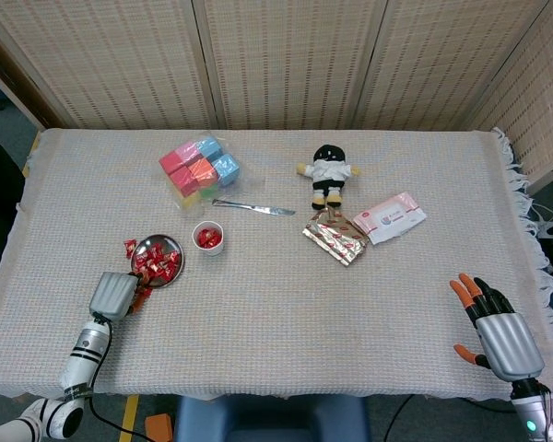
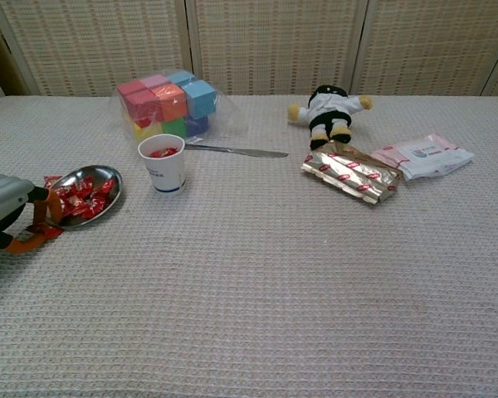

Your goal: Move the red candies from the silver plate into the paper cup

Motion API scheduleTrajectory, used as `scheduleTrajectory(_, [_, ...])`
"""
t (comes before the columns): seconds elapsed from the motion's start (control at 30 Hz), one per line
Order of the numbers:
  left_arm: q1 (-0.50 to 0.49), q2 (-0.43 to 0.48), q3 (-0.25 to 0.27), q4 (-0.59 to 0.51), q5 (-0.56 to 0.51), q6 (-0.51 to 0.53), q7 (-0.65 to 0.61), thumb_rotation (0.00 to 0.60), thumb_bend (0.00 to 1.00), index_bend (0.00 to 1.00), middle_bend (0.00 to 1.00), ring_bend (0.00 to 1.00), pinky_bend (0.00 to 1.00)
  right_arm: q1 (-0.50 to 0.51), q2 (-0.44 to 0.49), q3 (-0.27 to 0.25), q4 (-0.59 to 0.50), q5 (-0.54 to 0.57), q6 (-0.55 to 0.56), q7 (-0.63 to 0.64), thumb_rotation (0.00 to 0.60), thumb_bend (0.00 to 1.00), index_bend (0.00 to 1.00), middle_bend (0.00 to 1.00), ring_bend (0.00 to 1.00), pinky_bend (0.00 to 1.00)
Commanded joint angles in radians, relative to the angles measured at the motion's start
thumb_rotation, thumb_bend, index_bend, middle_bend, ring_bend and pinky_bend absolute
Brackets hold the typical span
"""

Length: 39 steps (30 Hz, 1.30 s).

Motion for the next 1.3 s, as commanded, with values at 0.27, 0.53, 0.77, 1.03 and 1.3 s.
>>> scheduleTrajectory(0.27, [0.021, 0.000, 0.011, 0.003, 0.025, 0.044, -0.031, 0.600, 0.40, 0.36, 0.41, 0.74, 1.00, 0.000, 0.000, -0.001, 0.000, -0.001, 0.001, -0.001, 0.600, 0.00, 0.00, 0.00, 0.00, 0.16])
scheduleTrajectory(0.53, [0.032, -0.010, 0.014, 0.030, 0.028, 0.051, -0.053, 0.600, 0.40, 0.47, 0.50, 0.74, 1.00, 0.000, -0.001, -0.002, -0.001, -0.003, 0.000, -0.004, 0.600, 0.00, 0.00, 0.00, 0.00, 0.16])
scheduleTrajectory(0.77, [0.036, -0.014, 0.015, 0.037, 0.038, 0.060, -0.073, 0.600, 0.40, 0.46, 0.49, 0.74, 1.00, 0.001, -0.003, -0.001, -0.002, 0.002, -0.005, -0.009, 0.600, 0.00, 0.00, 0.00, 0.00, 0.17])
scheduleTrajectory(1.03, [0.051, -0.001, 0.026, 0.018, 0.067, 0.100, -0.105, 0.600, 0.40, 0.33, 0.42, 0.74, 1.00, 0.001, -0.003, -0.001, -0.002, 0.002, -0.005, -0.011, 0.600, 0.00, 0.00, 0.00, 0.00, 0.17])
scheduleTrajectory(1.3, [0.080, 0.002, 0.043, 0.022, 0.079, 0.126, -0.118, 0.600, 0.40, 0.37, 0.43, 0.74, 1.00, 0.000, -0.003, -0.002, -0.002, -0.001, -0.003, -0.011, 0.600, 0.00, 0.00, 0.00, 0.00, 0.17])
